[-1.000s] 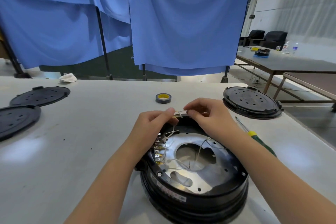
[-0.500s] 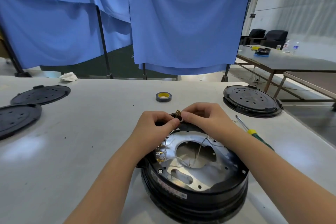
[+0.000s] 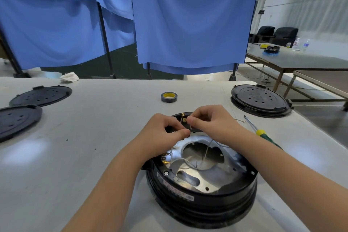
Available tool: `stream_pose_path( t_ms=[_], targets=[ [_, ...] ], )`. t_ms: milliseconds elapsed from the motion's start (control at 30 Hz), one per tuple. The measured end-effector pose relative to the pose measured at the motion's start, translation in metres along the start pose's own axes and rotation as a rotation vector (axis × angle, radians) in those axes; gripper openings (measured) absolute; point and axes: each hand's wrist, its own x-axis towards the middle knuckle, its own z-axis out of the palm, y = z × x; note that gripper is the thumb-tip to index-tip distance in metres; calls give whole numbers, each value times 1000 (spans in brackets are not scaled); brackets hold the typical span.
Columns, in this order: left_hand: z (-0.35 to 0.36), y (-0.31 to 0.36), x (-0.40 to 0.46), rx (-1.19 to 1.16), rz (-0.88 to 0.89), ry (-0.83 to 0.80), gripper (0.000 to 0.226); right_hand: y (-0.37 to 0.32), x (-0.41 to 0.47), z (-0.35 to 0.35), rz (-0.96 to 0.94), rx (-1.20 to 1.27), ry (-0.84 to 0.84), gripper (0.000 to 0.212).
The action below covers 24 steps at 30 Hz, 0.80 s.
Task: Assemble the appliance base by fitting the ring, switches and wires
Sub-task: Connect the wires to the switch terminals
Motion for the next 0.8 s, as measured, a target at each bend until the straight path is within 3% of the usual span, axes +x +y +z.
stream_pose_path(
  t_ms=[500, 667, 800],
  targets=[
    [4, -4, 4, -56, -80, 74, 17, -4, -2, -8, 62, 125, -85, 11],
    [4, -5, 4, -13, -79, 91, 21, 3, 3, -46, 99, 74, 155, 13],
    [4, -5, 3, -28, -60, 89, 15, 39, 8, -76, 213, -201, 244, 9]
  ],
)
